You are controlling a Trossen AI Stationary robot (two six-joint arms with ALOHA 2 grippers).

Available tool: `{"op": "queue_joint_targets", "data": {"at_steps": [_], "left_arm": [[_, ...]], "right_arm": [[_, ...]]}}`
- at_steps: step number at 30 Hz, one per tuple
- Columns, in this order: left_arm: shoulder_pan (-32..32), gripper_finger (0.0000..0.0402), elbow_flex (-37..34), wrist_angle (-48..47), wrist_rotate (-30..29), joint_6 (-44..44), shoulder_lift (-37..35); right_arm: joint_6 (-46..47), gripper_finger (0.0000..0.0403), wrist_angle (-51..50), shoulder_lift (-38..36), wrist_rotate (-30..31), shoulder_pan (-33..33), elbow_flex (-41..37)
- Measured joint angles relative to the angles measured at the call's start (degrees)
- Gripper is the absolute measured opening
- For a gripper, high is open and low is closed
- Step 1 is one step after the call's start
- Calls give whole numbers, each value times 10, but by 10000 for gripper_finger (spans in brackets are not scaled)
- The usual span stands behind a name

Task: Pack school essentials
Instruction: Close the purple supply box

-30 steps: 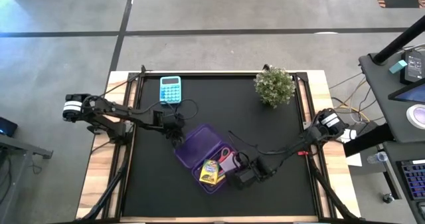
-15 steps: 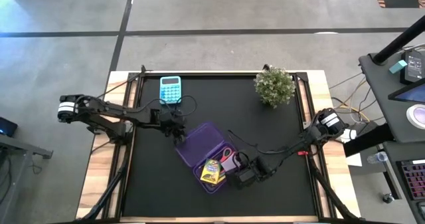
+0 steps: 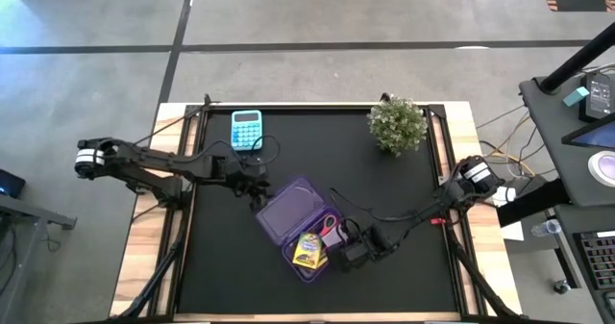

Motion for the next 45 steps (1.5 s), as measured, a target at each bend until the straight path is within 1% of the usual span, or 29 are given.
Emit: {"op": "queue_joint_targets", "data": {"at_steps": [10,19,25,27,34,37,40,45], "left_arm": [[0,182,3,3,5,1,-8],[-1,182,3,3,35,2,-10],[-1,182,3,7,49,1,-26],[-1,182,4,7,52,0,-34],[-2,182,4,8,60,-2,-40],[-4,182,4,8,65,-2,-40],[-6,182,4,13,68,-2,-40],[-9,182,4,41,68,-3,-39]], "right_arm": [[-5,139,1,0,-1,-5,0],[-5,139,-2,-1,1,-6,0],[-5,139,-5,-1,3,-6,0],[-11,139,-8,-1,-6,-6,0],[-16,139,-64,-31,-40,-6,0],[-15,139,-100,-55,-39,-6,7],[-20,139,-102,-73,-25,-6,17],[-35,139,-108,-71,-25,-6,24]]}}
